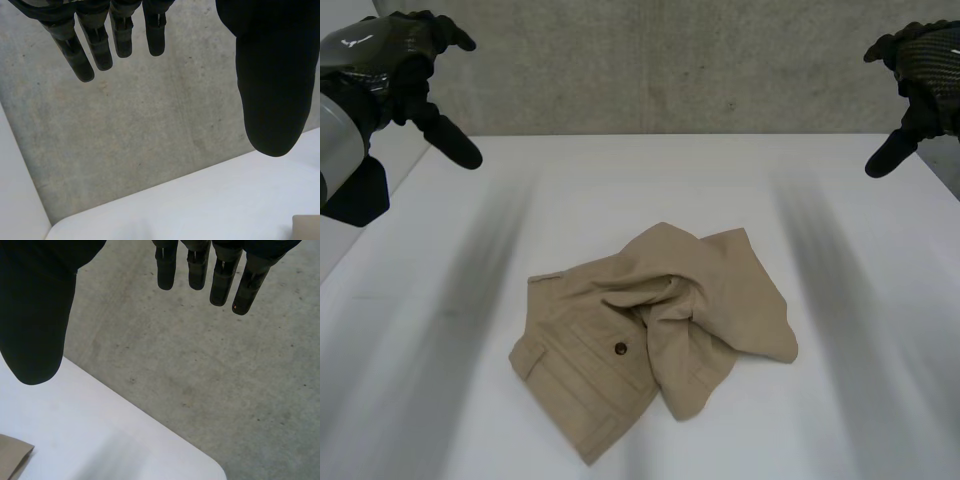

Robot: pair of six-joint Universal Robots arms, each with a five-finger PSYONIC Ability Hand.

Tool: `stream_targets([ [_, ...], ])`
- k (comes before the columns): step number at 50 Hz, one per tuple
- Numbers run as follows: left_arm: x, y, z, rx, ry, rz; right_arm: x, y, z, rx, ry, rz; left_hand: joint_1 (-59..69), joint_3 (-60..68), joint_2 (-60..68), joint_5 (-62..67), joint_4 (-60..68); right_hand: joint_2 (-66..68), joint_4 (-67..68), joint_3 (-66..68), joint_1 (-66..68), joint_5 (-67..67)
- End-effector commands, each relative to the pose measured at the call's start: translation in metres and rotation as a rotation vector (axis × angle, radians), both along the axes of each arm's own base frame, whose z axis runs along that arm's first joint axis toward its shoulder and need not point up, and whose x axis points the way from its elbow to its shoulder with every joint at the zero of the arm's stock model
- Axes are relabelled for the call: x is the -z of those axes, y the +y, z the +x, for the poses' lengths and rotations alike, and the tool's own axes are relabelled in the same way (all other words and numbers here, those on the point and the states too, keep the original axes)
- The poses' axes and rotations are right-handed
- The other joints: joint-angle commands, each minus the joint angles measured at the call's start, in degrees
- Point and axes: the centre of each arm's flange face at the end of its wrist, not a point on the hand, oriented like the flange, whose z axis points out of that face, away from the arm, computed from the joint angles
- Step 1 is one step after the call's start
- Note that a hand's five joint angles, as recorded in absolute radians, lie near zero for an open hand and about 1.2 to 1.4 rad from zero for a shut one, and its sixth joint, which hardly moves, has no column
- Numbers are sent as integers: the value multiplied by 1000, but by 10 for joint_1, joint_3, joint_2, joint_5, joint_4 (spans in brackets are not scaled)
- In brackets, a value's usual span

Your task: Fold the shorts.

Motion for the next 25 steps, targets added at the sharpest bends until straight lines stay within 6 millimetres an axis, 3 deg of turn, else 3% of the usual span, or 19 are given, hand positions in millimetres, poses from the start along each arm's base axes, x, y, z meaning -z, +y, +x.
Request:
stream_targets([
  [1,5,4,5,-11,-6,18,4,0,3,-24,6,9,-20,-13,-3,1,-5,-26,-33,-23,-10,-39],
  [7,17,10,7,-8,-18,46,10,3,6,-38,71,19,-20,-13,-3,1,-5,-26,-33,-23,-10,-39],
  [13,36,14,5,4,-24,65,35,18,9,-141,310,129,-18,-11,-1,2,-4,-26,-33,-23,-10,-39],
  [19,57,17,2,16,-32,51,56,24,16,-226,310,237,-13,-6,4,7,1,-26,-33,-23,-10,-39],
  [25,92,18,-1,27,-53,89,101,18,28,-295,249,385,-8,-1,9,12,7,-26,-33,-23,-10,-39],
])
